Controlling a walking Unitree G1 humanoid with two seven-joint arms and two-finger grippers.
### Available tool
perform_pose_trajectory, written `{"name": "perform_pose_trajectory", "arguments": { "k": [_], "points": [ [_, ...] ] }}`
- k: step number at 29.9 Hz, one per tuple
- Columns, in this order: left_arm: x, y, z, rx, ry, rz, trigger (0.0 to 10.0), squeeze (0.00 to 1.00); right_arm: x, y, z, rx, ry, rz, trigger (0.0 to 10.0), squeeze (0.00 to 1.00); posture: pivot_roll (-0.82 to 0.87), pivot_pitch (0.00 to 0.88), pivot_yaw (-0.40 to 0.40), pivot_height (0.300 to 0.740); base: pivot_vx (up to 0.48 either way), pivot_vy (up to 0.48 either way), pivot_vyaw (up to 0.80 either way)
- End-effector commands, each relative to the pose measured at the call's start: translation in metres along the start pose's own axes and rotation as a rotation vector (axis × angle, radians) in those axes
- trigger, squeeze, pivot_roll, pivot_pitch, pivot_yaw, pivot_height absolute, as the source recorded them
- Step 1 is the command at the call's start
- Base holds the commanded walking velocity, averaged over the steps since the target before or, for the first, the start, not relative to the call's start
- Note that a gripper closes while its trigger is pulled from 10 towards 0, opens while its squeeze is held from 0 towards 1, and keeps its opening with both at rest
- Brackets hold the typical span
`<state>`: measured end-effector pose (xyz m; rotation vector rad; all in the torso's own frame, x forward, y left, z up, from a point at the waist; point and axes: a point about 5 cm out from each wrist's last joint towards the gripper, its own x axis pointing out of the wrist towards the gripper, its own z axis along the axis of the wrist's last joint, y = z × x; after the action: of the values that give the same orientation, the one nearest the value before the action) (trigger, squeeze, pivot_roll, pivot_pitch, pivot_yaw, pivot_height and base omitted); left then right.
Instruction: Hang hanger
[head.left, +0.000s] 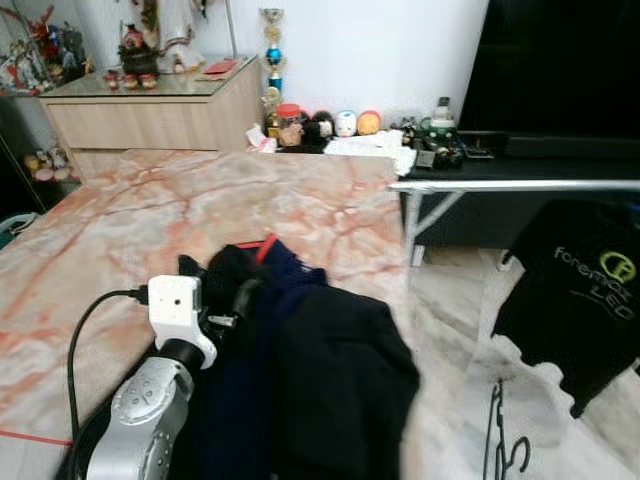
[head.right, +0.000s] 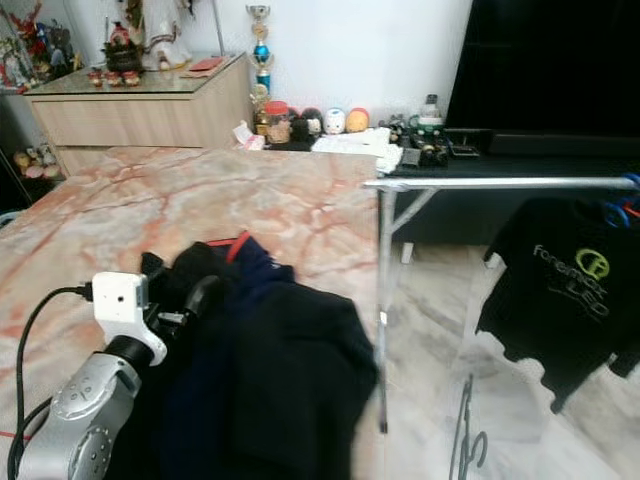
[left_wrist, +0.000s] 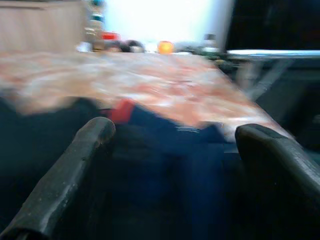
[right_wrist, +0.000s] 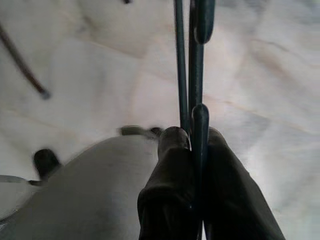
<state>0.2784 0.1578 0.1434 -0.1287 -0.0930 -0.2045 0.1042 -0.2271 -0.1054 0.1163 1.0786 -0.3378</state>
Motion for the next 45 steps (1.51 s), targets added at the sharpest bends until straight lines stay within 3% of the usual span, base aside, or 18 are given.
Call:
{"name": "perform_pose_trajectory", "arguments": {
  "k": [1, 29, 45],
  "points": [
    [0.001, 0.005, 0.007, 0.031, -0.024, 0.007, 10.0, 0.00, 0.001, 0.005, 0.002, 0.012, -0.006, 0.012, 10.0, 0.00, 0.12, 0.000, 0.061, 0.740, 0.000, -0.480, 0.00],
    [0.001, -0.005, -0.003, 0.045, -0.010, -0.043, 10.0, 0.00, 0.000, 0.001, 0.001, 0.014, -0.013, -0.009, 10.0, 0.00, 0.10, 0.000, 0.055, 0.740, 0.000, -0.480, 0.00],
    [-0.010, 0.005, -0.033, 0.074, 0.108, -0.018, 10.0, 0.00, 0.001, 0.004, 0.005, 0.075, -0.033, -0.016, 10.0, 0.00, 0.10, 0.000, 0.053, 0.740, 0.000, -0.039, -0.15]
  ]
}}
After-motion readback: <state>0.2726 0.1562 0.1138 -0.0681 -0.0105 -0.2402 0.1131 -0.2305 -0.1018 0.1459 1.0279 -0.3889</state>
